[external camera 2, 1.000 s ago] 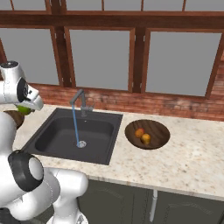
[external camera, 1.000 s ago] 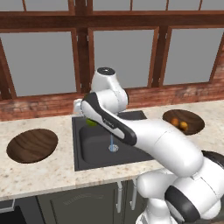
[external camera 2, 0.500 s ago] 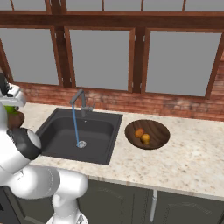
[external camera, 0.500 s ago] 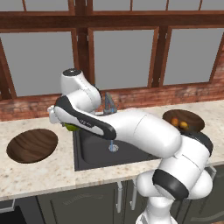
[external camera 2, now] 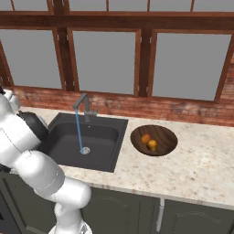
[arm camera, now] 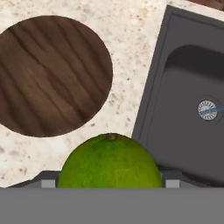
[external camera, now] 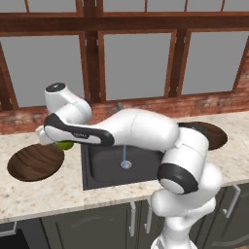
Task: Pick the mangos from the sink and place them in one bowl. Place the lime in the other bowl. Then turn off the sink faucet.
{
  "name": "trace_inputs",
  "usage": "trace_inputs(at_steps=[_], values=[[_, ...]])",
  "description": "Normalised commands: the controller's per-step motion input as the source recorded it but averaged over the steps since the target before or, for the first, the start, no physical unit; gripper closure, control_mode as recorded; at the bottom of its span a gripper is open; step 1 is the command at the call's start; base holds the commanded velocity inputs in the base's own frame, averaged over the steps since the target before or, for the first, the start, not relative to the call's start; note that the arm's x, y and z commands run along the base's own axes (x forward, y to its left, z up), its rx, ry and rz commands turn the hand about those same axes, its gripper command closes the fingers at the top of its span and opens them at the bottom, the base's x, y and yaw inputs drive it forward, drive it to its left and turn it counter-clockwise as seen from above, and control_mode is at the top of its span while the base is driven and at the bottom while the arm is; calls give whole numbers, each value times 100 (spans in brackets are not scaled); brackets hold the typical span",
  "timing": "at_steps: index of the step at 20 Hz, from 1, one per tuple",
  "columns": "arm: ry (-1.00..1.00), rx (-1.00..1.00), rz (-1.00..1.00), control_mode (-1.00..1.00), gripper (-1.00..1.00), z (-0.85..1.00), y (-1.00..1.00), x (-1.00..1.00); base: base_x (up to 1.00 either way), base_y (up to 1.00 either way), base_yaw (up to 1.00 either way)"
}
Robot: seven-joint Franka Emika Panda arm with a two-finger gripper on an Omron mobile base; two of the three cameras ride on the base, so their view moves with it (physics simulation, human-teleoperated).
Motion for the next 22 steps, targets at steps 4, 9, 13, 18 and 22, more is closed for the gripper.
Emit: trace_inputs(at_steps=[4, 9, 13, 18, 22], values=[[0, -5, 8, -100, 100, -40, 32, 29, 0, 0, 0], [1, -3, 7, -100, 100, -20, 35, 27, 0, 0, 0], [7, -5, 5, -100, 100, -16, 44, 31, 0, 0, 0], [10, -7, 1, -100, 100, -31, 36, 26, 0, 0, 0], [8, -9, 0, -100, 100, -27, 31, 12, 0, 0, 0]])
